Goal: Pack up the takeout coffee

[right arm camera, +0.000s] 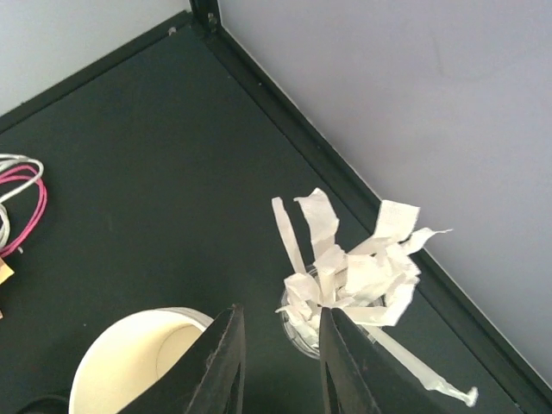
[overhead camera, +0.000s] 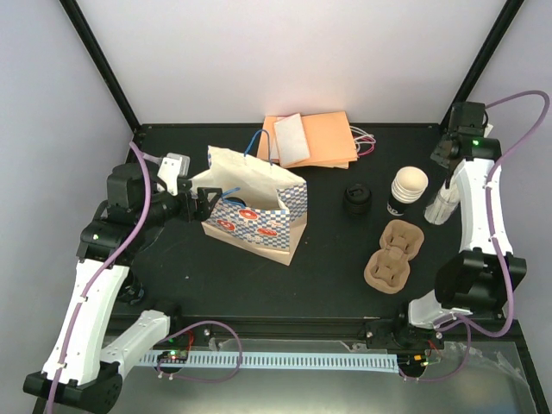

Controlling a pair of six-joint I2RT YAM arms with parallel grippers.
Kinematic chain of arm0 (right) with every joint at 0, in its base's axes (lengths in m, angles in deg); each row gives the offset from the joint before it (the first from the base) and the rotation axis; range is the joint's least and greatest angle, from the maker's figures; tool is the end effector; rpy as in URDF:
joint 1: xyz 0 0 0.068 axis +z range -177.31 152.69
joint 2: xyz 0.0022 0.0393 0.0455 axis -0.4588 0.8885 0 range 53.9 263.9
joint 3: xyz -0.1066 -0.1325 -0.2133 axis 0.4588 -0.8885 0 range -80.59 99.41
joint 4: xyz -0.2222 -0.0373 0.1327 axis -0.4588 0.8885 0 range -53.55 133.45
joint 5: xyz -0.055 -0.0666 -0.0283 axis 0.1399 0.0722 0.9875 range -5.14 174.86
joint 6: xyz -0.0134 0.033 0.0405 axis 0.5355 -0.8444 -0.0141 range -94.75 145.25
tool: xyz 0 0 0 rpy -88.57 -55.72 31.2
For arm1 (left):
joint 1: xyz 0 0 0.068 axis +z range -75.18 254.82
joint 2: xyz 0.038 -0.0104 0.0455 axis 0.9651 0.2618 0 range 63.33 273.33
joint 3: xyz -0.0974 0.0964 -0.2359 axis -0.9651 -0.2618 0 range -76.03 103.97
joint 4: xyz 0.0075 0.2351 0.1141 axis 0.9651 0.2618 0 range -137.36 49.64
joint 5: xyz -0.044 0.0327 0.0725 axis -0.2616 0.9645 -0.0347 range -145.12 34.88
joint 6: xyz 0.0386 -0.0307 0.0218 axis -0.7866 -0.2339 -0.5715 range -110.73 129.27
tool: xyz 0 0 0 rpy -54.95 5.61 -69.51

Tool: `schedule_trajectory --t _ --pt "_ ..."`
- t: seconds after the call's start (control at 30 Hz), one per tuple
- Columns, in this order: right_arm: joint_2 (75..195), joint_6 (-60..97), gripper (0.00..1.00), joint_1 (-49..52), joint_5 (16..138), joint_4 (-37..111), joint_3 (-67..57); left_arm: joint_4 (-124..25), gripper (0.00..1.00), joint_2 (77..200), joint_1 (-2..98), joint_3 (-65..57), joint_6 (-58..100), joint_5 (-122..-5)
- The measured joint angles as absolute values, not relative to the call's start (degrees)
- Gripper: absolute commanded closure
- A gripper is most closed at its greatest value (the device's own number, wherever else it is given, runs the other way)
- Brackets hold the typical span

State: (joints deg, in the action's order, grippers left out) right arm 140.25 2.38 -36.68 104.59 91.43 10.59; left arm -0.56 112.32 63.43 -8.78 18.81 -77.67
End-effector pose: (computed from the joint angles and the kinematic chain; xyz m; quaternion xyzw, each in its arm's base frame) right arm 0.3050 -0.0625 0.3748 0.3132 0.8736 -0.1204 0.3524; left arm 0.1488 -0.0439 0.3954 0.1135 0.8413 -0.2563 0.4622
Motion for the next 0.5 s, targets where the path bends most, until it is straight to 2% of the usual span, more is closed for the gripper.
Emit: schedule_trajectory --t 0.5 --pt "145.65 4.43 0.7 -36.68 102.38 92.24 12.56 -0.54 0.01 112.3 62.7 -8.78 18.17 -76.23"
